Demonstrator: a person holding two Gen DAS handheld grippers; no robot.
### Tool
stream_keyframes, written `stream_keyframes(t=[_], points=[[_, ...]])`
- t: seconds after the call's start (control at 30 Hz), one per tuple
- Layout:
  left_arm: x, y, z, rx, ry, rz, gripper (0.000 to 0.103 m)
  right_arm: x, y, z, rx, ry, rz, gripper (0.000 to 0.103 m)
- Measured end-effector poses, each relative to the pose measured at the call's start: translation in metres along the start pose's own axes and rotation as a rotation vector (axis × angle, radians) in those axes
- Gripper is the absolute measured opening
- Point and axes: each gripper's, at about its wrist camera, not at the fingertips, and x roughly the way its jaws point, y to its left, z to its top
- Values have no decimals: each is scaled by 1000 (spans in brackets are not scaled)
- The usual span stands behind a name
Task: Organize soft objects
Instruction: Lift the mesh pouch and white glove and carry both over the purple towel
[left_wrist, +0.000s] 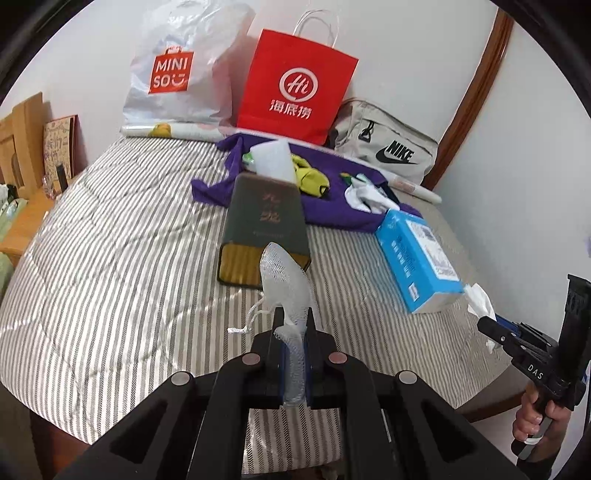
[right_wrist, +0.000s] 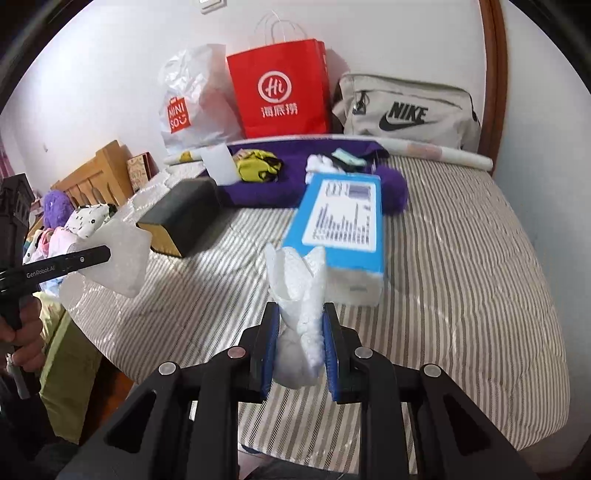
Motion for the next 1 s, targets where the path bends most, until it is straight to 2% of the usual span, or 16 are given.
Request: stream_keyframes(t=[0.57, 1.0], points=[[-10, -11, 45, 19, -43, 4, 7, -5, 5, 56, -64, -62, 12, 23], [7, -11, 94, 18, -42, 4, 7, 17, -5, 108, -92, -78, 14, 23]])
